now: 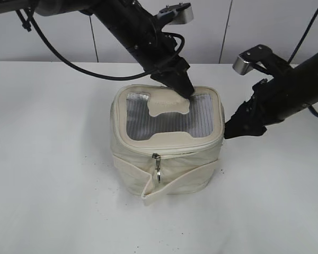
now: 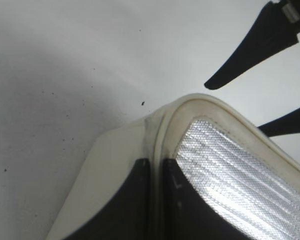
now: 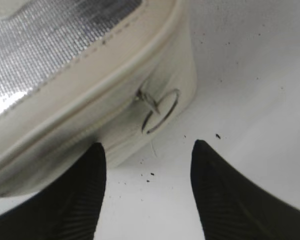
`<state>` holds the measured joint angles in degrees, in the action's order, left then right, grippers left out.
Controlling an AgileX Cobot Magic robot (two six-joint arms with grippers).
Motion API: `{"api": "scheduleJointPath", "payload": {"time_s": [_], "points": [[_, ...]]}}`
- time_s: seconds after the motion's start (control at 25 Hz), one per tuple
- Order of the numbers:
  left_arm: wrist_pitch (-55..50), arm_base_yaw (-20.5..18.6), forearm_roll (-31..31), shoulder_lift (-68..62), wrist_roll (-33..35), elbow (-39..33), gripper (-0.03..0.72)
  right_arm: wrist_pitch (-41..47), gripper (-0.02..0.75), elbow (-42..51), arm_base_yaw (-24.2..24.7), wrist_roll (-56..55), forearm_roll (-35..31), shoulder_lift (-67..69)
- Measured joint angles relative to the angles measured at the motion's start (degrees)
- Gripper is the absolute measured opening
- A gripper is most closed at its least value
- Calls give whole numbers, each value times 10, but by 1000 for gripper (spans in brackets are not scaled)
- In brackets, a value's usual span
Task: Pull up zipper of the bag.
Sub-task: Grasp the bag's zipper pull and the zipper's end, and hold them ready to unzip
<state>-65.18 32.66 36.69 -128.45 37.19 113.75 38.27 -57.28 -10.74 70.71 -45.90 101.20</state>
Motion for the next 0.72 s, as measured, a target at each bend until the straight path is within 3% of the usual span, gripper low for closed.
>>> {"api": "scheduleJointPath", "payload": {"time_s": [0.44, 0.56, 0.72], "points": [[-1, 0, 0, 0, 0, 0, 43, -44, 412, 0, 0, 111, -118, 39], [-2, 0, 0, 0, 0, 0, 42, -55, 292, 0, 0, 119, -132, 49], [-2, 0, 0, 0, 0, 0, 42, -55, 36, 0, 0, 120, -138, 54]]}}
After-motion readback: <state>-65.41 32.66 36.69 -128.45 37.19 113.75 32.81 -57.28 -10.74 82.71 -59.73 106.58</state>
